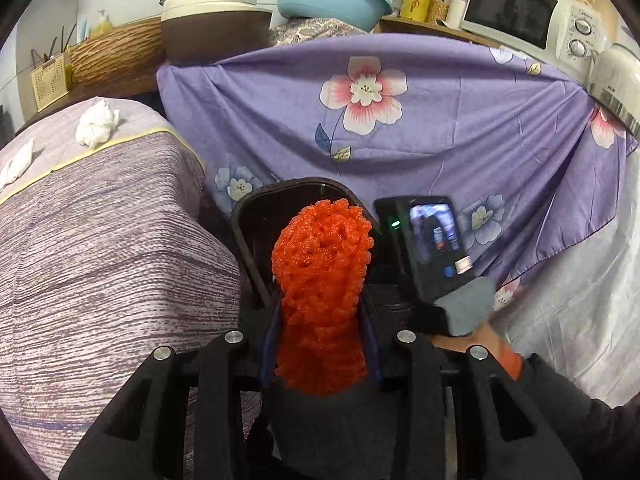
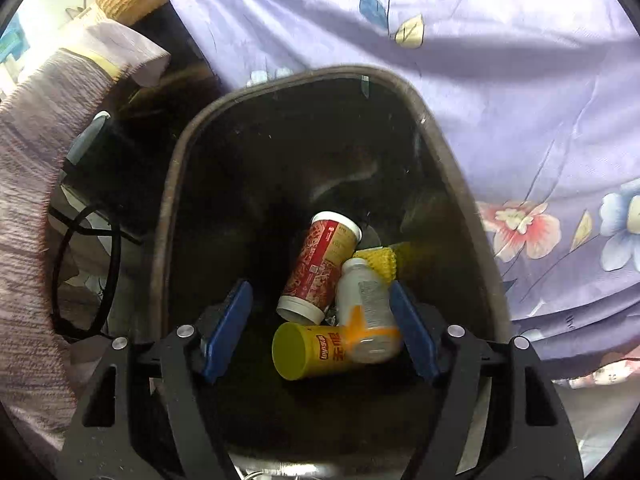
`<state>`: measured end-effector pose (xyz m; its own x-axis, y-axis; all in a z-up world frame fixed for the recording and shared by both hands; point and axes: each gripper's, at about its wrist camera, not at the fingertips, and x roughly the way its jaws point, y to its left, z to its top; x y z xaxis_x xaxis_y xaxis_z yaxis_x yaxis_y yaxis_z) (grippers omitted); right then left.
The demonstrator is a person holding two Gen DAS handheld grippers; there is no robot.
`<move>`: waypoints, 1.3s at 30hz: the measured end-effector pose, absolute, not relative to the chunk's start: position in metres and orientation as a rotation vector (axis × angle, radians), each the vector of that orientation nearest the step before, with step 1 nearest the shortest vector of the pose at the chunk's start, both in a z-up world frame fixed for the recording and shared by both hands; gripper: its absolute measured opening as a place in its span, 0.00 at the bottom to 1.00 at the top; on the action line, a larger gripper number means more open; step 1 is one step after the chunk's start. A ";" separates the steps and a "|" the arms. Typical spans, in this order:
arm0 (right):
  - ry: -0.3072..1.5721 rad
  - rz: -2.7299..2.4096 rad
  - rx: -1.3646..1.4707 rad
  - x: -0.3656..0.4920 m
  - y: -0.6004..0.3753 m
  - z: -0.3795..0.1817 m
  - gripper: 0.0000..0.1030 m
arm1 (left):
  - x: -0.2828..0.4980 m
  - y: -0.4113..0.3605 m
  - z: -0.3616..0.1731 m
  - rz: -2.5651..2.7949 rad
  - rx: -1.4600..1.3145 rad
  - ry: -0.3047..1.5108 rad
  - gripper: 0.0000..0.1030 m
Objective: Collect trash
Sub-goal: 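Carry both items to the bin and release the juice bottle from the right tool, then open the left tool to drop the orange mesh net into the bin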
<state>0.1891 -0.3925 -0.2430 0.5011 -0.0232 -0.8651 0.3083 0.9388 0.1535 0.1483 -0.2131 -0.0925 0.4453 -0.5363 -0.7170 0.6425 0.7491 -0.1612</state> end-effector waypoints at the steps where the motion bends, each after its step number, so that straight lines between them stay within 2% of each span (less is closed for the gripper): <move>1: 1.020 -0.207 0.297 0.186 -0.391 -0.236 0.69 | 0.149 -0.216 -0.095 -0.732 0.147 0.838 0.34; 10: 0.919 -0.287 0.218 0.137 -0.406 -0.189 0.71 | 0.174 -0.253 -0.145 -0.724 0.203 0.943 0.34; 20: 0.907 -0.349 0.281 0.103 -0.437 -0.186 0.71 | 0.209 -0.299 -0.204 -0.695 0.299 1.072 0.34; 26: 0.898 -0.388 0.269 0.091 -0.441 -0.185 0.71 | 0.211 -0.318 -0.220 -0.703 0.363 1.072 0.35; 28: 0.897 -0.393 0.274 0.087 -0.443 -0.185 0.71 | 0.210 -0.323 -0.223 -0.704 0.377 1.059 0.41; 30: 0.896 -0.399 0.276 0.085 -0.444 -0.185 0.71 | 0.211 -0.326 -0.222 -0.701 0.386 1.058 0.55; 34: 0.893 -0.410 0.276 0.081 -0.446 -0.183 0.71 | 0.209 -0.327 -0.214 -0.709 0.380 1.027 0.64; 36: 0.890 -0.415 0.278 0.080 -0.447 -0.182 0.71 | 0.208 -0.325 -0.208 -0.710 0.375 1.007 0.71; 39: 0.885 -0.425 0.282 0.079 -0.448 -0.181 0.71 | 0.206 -0.322 -0.201 -0.714 0.354 0.988 0.75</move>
<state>0.0789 -0.4482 -0.1809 0.5583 -0.2407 -0.7939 0.4690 0.8809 0.0628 0.2062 -0.3215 -0.2012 0.3517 -0.3840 -0.8537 0.6895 0.7231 -0.0412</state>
